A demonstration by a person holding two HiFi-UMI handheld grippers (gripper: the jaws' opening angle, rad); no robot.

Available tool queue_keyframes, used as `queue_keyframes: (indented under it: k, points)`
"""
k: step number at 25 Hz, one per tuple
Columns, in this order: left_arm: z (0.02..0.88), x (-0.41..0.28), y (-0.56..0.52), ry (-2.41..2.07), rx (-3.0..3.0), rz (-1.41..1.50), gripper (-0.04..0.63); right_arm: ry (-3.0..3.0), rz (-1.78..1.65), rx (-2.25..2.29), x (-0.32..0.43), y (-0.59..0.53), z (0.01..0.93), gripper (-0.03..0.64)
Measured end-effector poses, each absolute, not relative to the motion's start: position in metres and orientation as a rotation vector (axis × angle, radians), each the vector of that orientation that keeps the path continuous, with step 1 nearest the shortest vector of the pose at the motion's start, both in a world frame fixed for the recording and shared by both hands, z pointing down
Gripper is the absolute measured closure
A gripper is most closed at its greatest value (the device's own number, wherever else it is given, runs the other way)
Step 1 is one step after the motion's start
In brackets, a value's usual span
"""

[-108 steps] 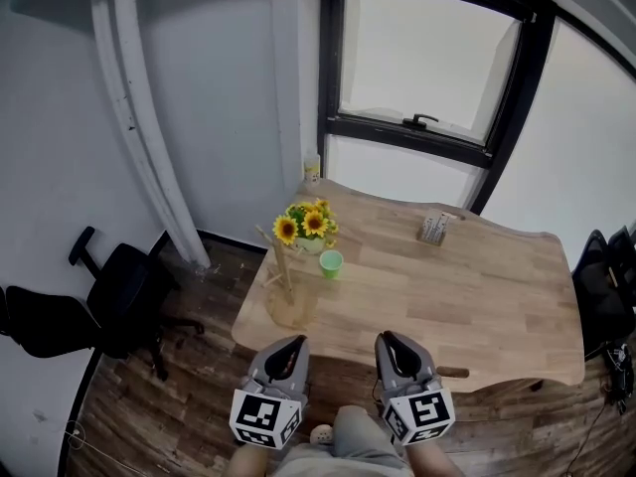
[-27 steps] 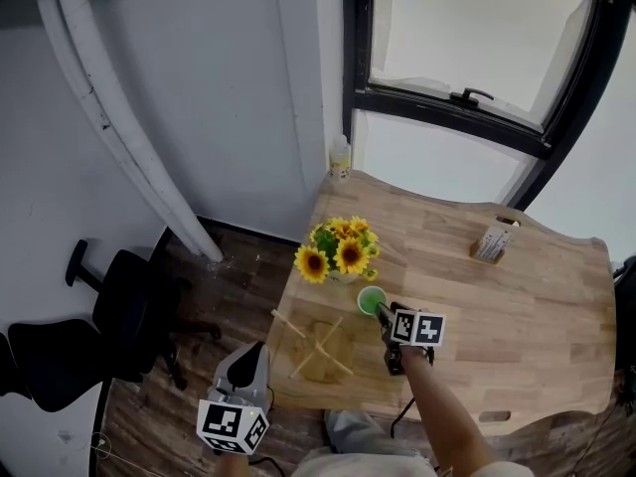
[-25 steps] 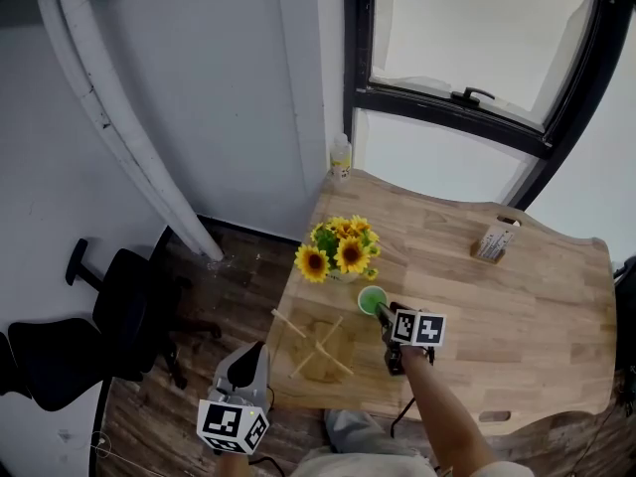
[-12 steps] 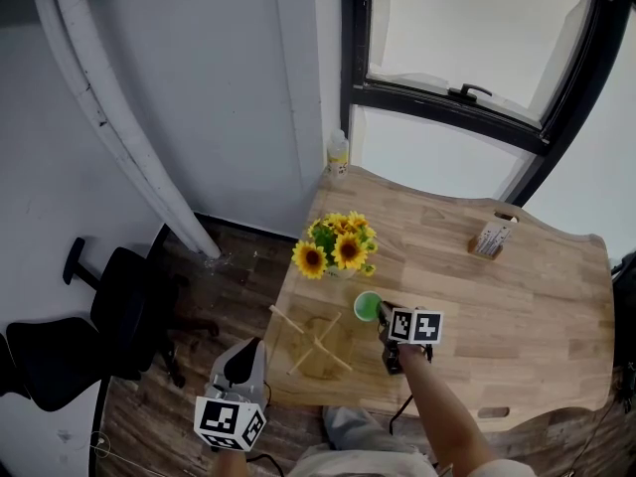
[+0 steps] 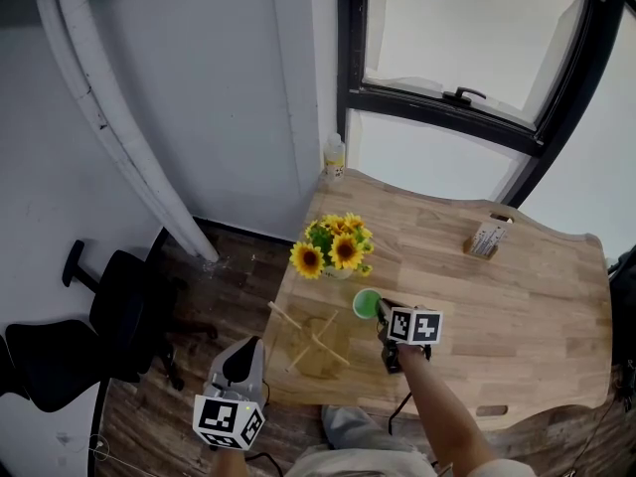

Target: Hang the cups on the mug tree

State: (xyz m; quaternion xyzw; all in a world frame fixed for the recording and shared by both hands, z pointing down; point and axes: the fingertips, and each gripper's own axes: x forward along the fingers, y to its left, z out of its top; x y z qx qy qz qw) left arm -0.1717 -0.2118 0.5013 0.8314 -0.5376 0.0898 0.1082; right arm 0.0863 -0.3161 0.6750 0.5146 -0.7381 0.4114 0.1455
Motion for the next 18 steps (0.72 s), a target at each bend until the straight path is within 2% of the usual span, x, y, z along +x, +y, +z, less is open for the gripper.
queue_keyframes:
  k: [18]
  points:
    - [0.484, -0.174, -0.188, -1.618, 2.466, 0.214, 0.591, -2.298, 0.9, 1.527, 0.076, -0.324, 0.596, 0.598]
